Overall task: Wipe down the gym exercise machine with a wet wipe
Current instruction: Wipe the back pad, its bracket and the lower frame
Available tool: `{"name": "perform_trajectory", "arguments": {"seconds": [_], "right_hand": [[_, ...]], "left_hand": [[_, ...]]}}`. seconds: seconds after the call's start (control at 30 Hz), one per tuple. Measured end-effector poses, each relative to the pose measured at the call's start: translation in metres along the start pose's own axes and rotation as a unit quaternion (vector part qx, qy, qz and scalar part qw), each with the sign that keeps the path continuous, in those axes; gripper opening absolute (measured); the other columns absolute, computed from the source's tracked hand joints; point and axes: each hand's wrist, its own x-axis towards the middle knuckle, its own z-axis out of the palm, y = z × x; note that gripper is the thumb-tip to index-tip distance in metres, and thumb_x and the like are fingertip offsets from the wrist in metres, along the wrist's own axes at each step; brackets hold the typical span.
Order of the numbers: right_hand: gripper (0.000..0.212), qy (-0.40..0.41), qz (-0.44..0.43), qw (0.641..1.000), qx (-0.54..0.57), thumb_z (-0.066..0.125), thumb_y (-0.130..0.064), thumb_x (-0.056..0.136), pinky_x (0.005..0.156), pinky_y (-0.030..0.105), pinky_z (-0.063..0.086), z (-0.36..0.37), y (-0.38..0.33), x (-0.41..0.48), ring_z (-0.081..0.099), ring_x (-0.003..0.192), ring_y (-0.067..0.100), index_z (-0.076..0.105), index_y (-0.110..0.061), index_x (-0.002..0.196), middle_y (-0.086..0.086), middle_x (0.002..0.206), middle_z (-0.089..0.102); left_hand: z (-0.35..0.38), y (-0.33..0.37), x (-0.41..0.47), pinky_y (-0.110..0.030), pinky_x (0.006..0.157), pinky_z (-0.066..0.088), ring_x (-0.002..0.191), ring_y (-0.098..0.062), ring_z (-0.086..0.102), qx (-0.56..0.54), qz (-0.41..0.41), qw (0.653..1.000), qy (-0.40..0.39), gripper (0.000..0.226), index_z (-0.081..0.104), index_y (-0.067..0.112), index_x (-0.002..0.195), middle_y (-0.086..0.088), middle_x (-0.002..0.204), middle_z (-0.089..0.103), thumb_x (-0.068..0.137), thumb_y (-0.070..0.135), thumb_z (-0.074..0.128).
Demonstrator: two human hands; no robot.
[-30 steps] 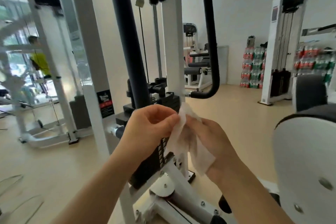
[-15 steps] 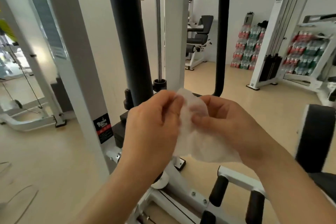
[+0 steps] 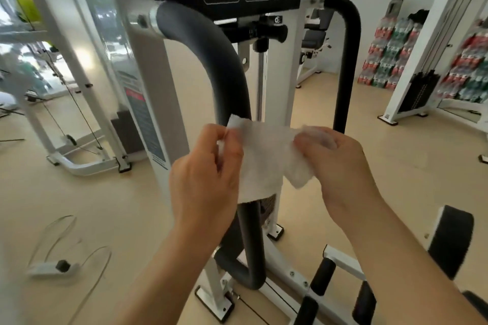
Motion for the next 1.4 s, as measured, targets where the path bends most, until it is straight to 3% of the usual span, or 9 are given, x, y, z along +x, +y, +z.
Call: {"name": "perform_trajectory", "arguments": {"seconds": [0.1,0.27,0.47,0.63,0.73,0.9,1.1,1.2,1.4], "right_hand": [[0.018,0.018,-0.049,0.999,0.012,0.055,-0.023,0.098,0.077,0.026,0.052,0.037,-0.042,0.012,0.064,0.091,0.013,0.069,-0.016,0.106,0.001,0.097,0.068],[0.022,0.029,-0.169,0.984,-0.057,0.046,-0.026,0.102,0.06,0.008,0.045,0.084,-0.082,0.024,0.055,0.071,-0.008,0.065,-0.017,0.098,-0.009,0.079,0.057],[0.022,-0.044,0.047,0.996,-0.065,0.052,-0.033,0.098,0.061,0.023,0.049,0.087,-0.073,0.023,0.061,0.073,0.006,0.066,-0.027,0.082,-0.007,0.078,0.065],[0.033,0.009,-0.034,0.987,-0.158,0.056,-0.031,0.097,0.052,0.01,0.038,0.085,-0.05,0.023,0.047,0.052,0.001,0.06,-0.015,0.069,0.003,0.062,0.055],[0.038,0.039,-0.087,0.974,-0.207,0.052,-0.036,0.099,0.049,0.014,0.032,0.08,-0.041,0.025,0.041,0.048,0.002,0.047,-0.023,0.064,-0.007,0.055,0.043],[0.037,0.088,-0.2,0.964,-0.149,0.049,-0.028,0.102,0.047,0.016,0.031,0.08,-0.074,0.05,0.037,0.05,0.004,0.041,-0.023,0.065,-0.007,0.056,0.036],[0.042,0.02,-0.19,0.972,-0.138,0.056,-0.03,0.098,0.049,0.011,0.035,0.107,-0.077,0.071,0.039,0.048,0.004,0.042,-0.02,0.06,-0.007,0.052,0.037],[0.041,-0.019,-0.168,0.978,-0.125,0.055,-0.031,0.098,0.05,0.012,0.034,0.111,-0.098,0.081,0.039,0.049,0.005,0.046,-0.017,0.06,-0.009,0.051,0.04],[0.043,-0.232,-0.145,0.956,-0.103,0.031,-0.047,0.103,0.062,0.028,0.048,0.105,-0.12,0.041,0.055,0.073,0.015,0.06,-0.015,0.097,0.002,0.079,0.056]], "left_hand": [[-0.014,0.01,0.028,-0.023,0.037,0.031,0.049,-0.017,0.046,-0.013,-0.004,0.998,0.054,0.018,0.043,0.022,0.086,0.008,0.051,0.038,0.103,0.027,0.039],[-0.028,0.015,0.064,-0.029,0.046,0.035,0.061,-0.017,0.047,-0.031,-0.069,0.992,0.105,0.023,0.042,0.016,0.084,-0.003,0.068,0.044,0.105,0.026,0.036],[-0.027,0.011,0.065,-0.025,0.045,0.034,0.057,-0.015,0.046,-0.036,-0.123,0.99,0.064,0.029,0.043,0.012,0.082,0.002,0.059,0.042,0.104,0.03,0.035],[-0.017,0.007,0.059,-0.027,0.045,0.038,0.055,-0.012,0.048,-0.046,-0.149,0.987,0.027,0.033,0.041,0.019,0.085,0.008,0.061,0.044,0.099,0.046,0.027],[-0.023,0.006,0.057,-0.033,0.042,0.041,0.055,-0.014,0.049,-0.026,-0.124,0.991,0.037,0.028,0.038,0.022,0.085,0.008,0.061,0.043,0.103,0.042,0.028],[-0.047,0.022,0.092,-0.017,0.04,0.031,0.048,-0.014,0.043,0.022,0.037,0.994,0.096,0.023,0.039,0.024,0.087,0.018,0.057,0.031,0.103,0.037,0.03],[-0.039,0.016,0.127,-0.027,0.035,0.036,0.041,-0.006,0.04,0.105,-0.005,0.985,0.136,0.026,0.05,0.014,0.088,0.01,0.055,0.041,0.102,0.033,0.039],[-0.039,0.021,0.13,-0.016,0.039,0.037,0.043,-0.003,0.045,0.131,-0.007,0.982,0.133,0.028,0.055,0.01,0.084,0.01,0.059,0.048,0.098,0.032,0.044],[-0.05,0.034,0.162,-0.01,0.048,0.032,0.046,0.003,0.041,0.221,0.027,0.972,0.073,0.023,0.062,0.017,0.078,0.016,0.057,0.043,0.095,0.032,0.058]]}}
